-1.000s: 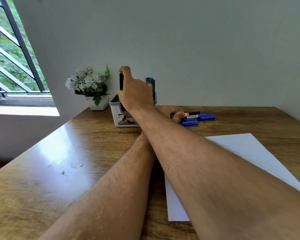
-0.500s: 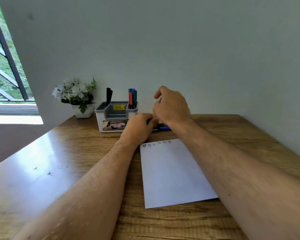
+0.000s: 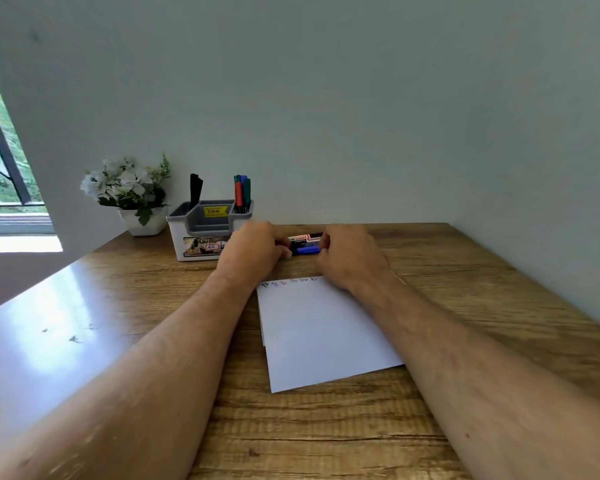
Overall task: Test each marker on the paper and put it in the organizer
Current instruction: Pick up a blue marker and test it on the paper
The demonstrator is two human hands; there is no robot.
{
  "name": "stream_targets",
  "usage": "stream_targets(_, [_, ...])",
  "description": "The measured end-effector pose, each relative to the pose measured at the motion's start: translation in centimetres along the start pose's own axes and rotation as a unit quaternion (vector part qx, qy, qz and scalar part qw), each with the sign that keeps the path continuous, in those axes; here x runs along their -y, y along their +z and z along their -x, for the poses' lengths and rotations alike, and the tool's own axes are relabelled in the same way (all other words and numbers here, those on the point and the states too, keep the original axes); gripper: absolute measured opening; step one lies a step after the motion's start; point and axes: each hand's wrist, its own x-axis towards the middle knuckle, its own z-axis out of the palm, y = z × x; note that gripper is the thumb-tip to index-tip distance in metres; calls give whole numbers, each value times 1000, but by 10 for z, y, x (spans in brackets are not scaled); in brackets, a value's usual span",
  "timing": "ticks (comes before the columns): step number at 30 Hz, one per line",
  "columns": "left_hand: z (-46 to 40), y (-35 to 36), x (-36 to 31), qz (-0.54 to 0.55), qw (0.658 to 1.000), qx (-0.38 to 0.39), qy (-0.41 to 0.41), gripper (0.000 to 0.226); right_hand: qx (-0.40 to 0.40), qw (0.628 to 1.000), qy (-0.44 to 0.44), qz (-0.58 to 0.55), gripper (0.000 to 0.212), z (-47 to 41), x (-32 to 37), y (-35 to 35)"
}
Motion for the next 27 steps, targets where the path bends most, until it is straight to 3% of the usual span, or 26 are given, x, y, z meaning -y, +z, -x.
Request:
stream_targets(7, [-3,2,-4,-95,995,21,15,25,13,997,50,-56,22,-9,-11,1])
stream_targets(10, [-5,3,-10,-140,989,24,34,30,13,993,64,-96,13,-13,-17,0])
stream_targets(16, [-5,4,-17,-168,985,1,41,30,18,970,93,-226,13,-13,-13,1])
stream_targets(21, [-1,-9,-18,-53,994,-94,7,26,0,955,110,-276,14,-15,-12,2])
stream_targets(27, [3,-13,-23,100,988,-114,-39,27,-4,951,124,-284,16,-14,-18,8])
